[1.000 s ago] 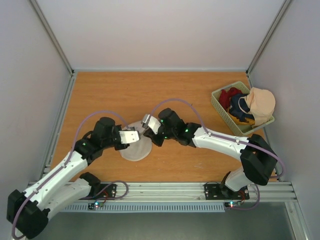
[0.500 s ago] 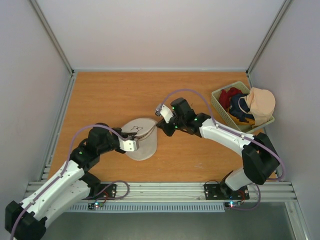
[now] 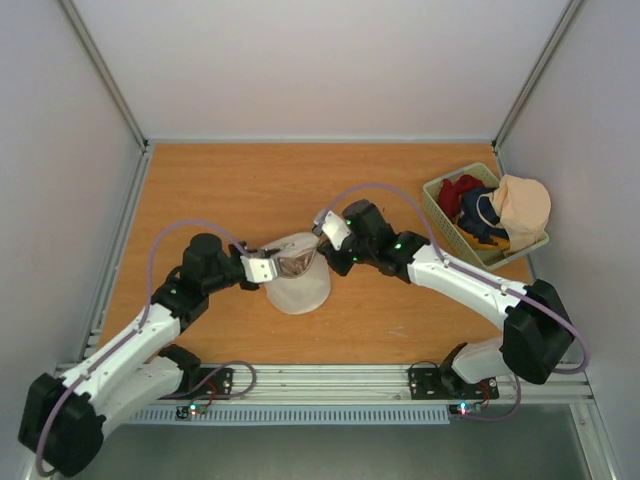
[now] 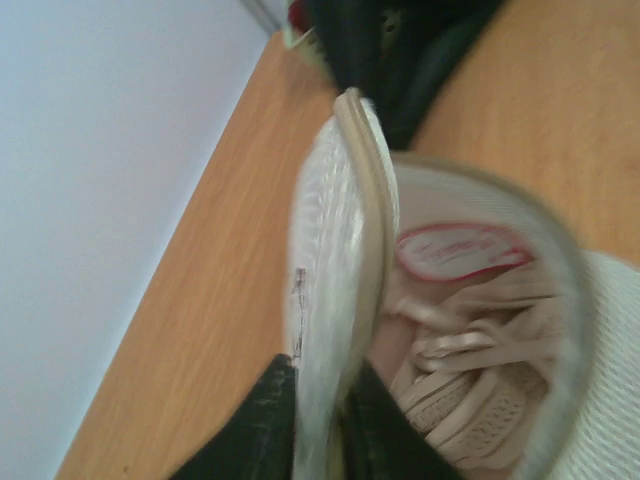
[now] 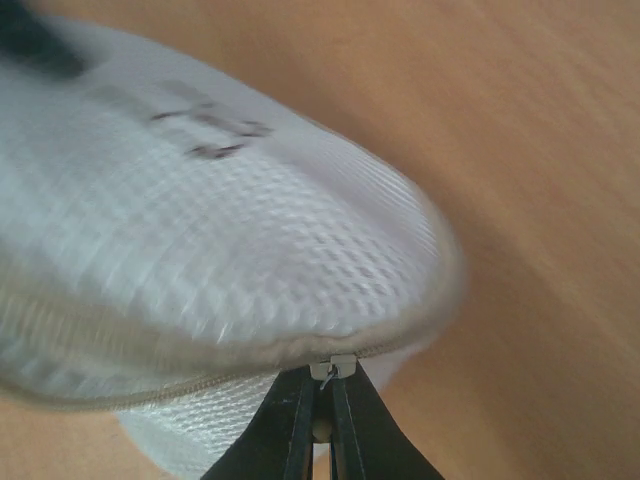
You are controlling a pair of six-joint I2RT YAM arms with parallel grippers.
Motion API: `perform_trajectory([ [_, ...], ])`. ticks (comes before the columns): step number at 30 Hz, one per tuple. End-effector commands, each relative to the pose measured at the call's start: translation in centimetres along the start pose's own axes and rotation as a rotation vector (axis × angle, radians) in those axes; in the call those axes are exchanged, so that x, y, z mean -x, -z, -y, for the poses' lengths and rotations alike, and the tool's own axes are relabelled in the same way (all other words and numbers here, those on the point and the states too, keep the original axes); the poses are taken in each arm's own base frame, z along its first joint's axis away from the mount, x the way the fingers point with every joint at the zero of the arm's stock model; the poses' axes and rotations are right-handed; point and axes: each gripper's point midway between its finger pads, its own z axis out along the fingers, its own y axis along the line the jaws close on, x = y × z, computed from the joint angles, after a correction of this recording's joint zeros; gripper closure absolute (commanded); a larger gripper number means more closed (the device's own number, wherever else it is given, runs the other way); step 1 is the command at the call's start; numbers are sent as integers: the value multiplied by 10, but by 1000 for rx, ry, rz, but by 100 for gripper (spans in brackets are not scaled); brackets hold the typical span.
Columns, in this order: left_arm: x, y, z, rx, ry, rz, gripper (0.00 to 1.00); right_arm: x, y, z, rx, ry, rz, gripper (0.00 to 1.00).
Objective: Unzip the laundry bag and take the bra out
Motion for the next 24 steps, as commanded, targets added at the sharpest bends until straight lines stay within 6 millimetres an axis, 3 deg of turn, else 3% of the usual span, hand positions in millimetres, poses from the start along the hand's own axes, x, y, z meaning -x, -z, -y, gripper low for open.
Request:
perform_trajectory([
  [1,-11,-6,-41,127,94,14,65,-5,-5,-36,82,-6,16,99],
  [2,-16,-5,-41,127,97,6,48,-1,-5,-43,107,-20,48,99],
  [3,-21,-4,-39,126,92,-7,41,2,-6,-56,137,-22,70,99],
  [6,-26,0,-33,104,98,-38,37,13,-13,-85,189,-22,103,99],
  [11,-5,25,22,-99,56,31,39,24,-32,-102,222,-57,99,99],
  [14,-8,35,49,-144,-22,24,39,29,-36,-103,223,-71,109,99],
  [16,-17,34,50,-115,-71,-4,44,33,-34,-108,247,-66,123,99],
  [20,-23,23,26,-35,-66,-71,53,32,-35,-123,282,-12,117,99],
  [24,-28,13,20,-46,-51,-120,66,30,-36,-125,278,-10,102,99],
])
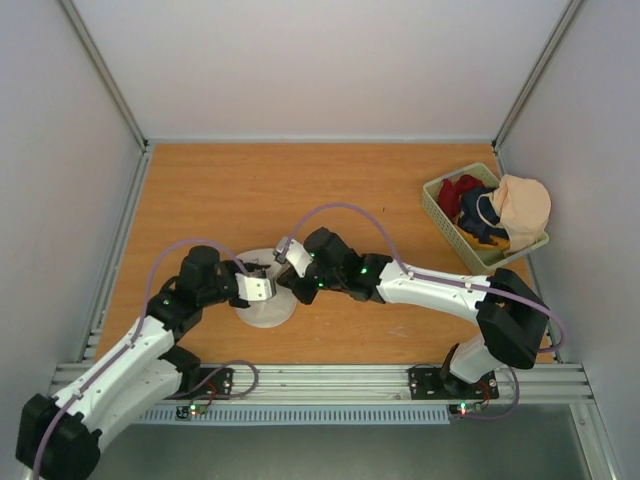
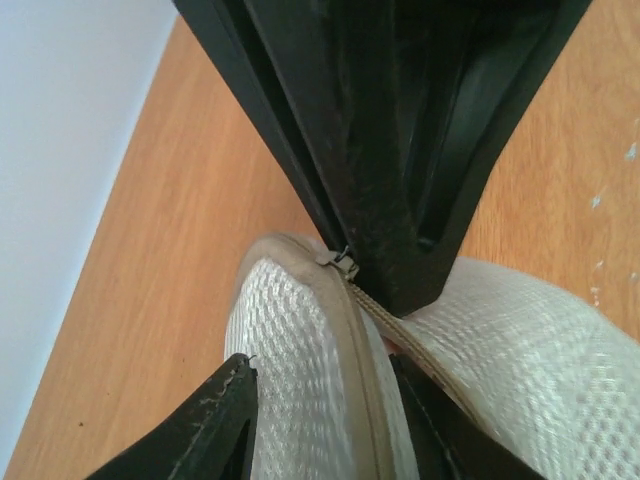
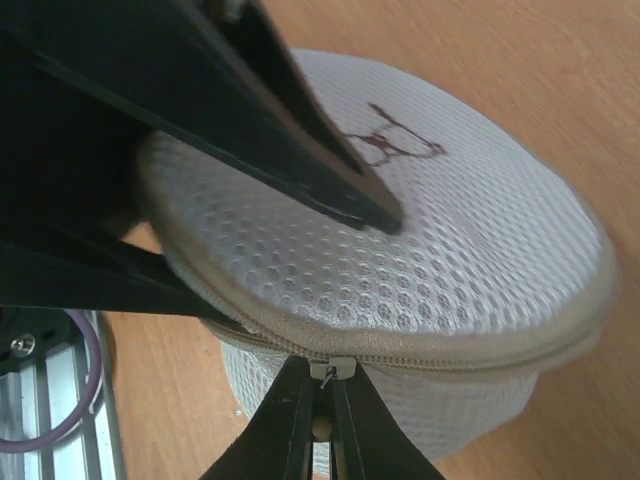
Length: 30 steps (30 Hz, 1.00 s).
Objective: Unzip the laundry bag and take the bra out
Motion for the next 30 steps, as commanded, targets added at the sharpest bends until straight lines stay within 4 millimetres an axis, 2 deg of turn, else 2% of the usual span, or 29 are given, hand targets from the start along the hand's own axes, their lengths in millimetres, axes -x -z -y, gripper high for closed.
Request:
perform_trajectory([
  [1,0,-6,-16,39,-37,-34,68,23,3,-11,24,31,61,99],
  [3,0,-8,-10,25,-66,-23,74,23,4,-9,10,35,59,99],
  [6,6,-5,-10,26,-79,-1,96,22,6,-4,-17,49,44,99],
  [7,9,-4,-10,27,-82,13,99,20,6,0,-31,55,34,99],
  [12,22,6,-2,39,-177,93,99,3,16,39,-122,49,-61,99],
  [18,37,14,6,37,-289,181,99,-16,42,88,-212,-3,-178,99],
  [24,57,21,-9,92,-323,247,99,-38,72,133,-305,-119,-239,99],
  [30,90,37,-14,88,-317,380,99,-44,85,167,-397,-205,-230,99],
])
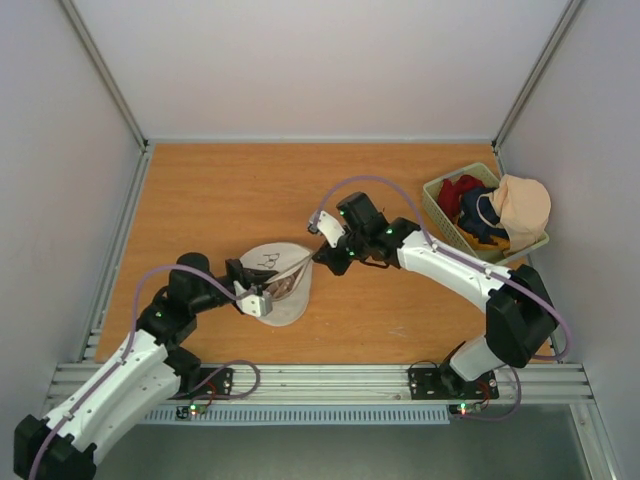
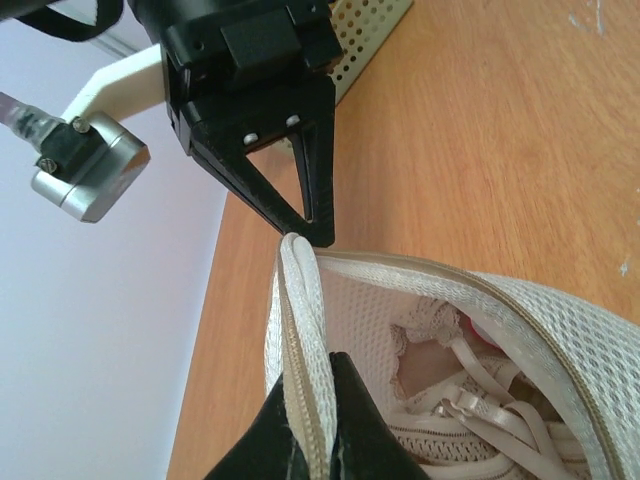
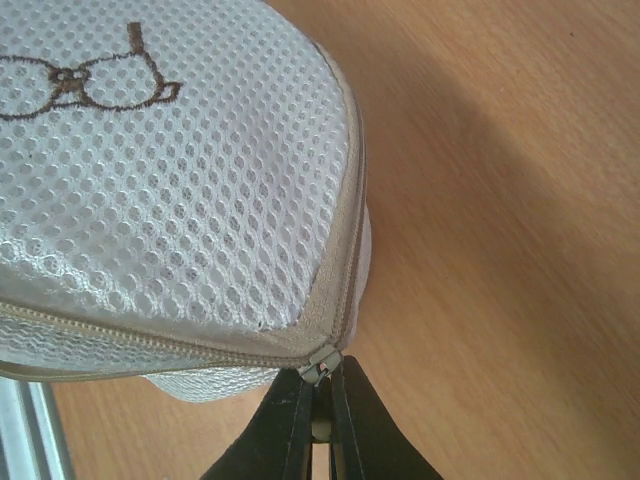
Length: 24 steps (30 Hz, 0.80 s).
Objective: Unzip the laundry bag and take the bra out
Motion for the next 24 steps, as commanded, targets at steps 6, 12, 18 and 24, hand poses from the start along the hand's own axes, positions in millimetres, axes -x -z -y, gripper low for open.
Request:
perform_trajectory([
  [6,29,4,-50,101,133,90,99,-5,27,60,-187,-101,34,99],
  [12,5,-2,-97,246,331,77,99,6,57,24,-124,-18,157,99],
  [18,17,-11,-124,280,379,208,99,14,78,-6,-174,53,225,99],
  [24,-16,-28,-112,266,336,111,99,-2,30,-51,-47,36,226,99],
])
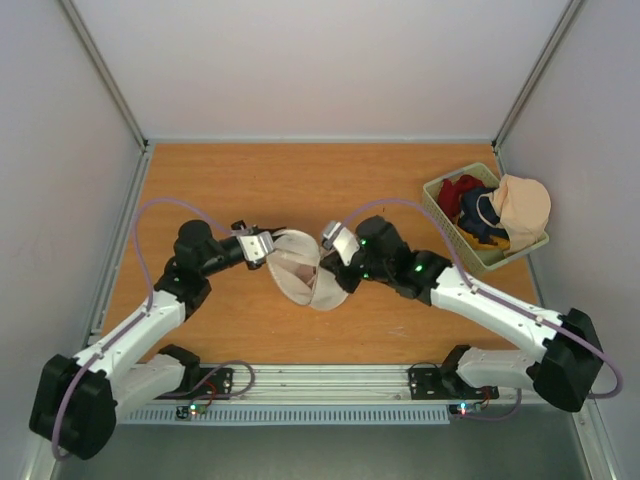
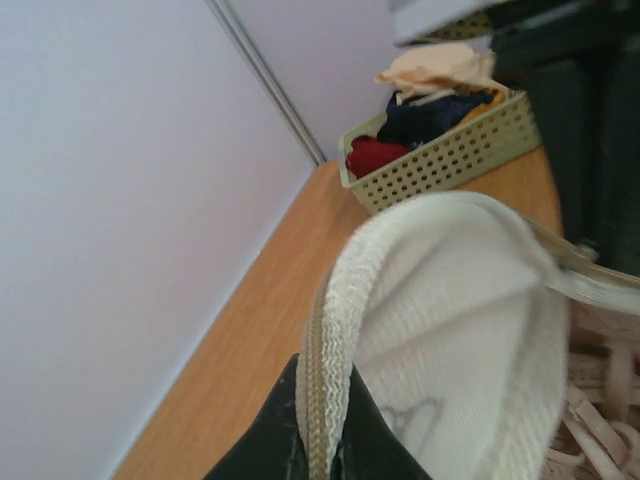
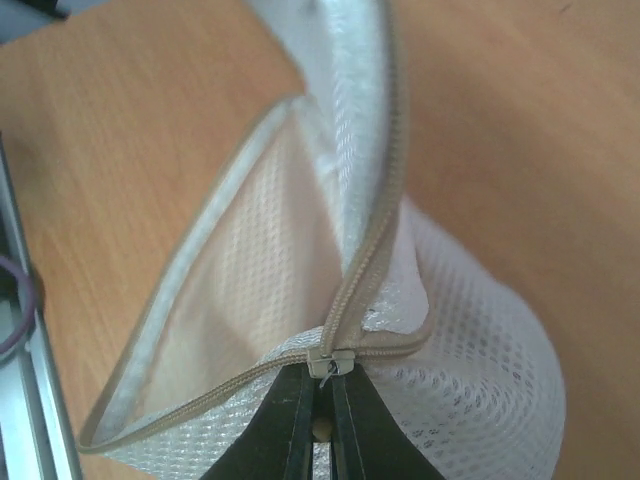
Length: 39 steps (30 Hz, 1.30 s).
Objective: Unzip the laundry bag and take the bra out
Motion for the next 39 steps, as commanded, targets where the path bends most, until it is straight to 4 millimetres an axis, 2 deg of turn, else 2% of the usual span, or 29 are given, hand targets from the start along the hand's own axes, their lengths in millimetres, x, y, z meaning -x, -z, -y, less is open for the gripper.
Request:
perform_trajectory([
  [1,-18,0,-16,64,-72,-46,95,-18,-33,-29,62,-56,-4,99],
  [3,-39,6,-4,12,-61,-123,75,-20,-46,-42,98,-54,-13,99],
  [4,-48,10,4,-20,-47,-162,58,-21,-51,-47,108,-48,-21,99],
  [5,-53,15,15,-62,-53,-191,50,-21,-56,-49,108,-43,-29,99],
  [6,-64,24,35,-136,-22,-239,40,-21,-59,-49,104,-44,-36,99],
  [8,-61,40,62,-243,-50,-249,31,-27,-65,-45,82,-42,-68,99],
  [12,-41,67,93,-372,-79,-230,27,-32,-70,-39,42,-5,-118,99],
  [16,-45,74,101,-377,-143,-280,32,-25,-71,-45,64,7,-110,99],
  [20,-45,58,87,-244,-310,-276,33,-17,-73,-54,90,22,-98,99],
  [22,-41,48,78,-186,-353,-291,35,-15,-73,-56,97,20,-98,99],
  [24,-47,42,73,-169,-368,-352,39,-14,-73,-58,103,21,-96,99],
  [29,-63,33,70,-171,-369,-444,56,-13,-71,-61,114,34,-99,99],
  [31,-58,32,69,-170,-377,-423,66,-13,-70,-63,122,33,-103,99],
  [35,-39,32,79,-198,-388,-325,97,-13,-69,-63,124,68,-110,99],
  [39,-25,32,77,-148,-439,-240,99,-18,-64,-43,95,37,-147,99],
])
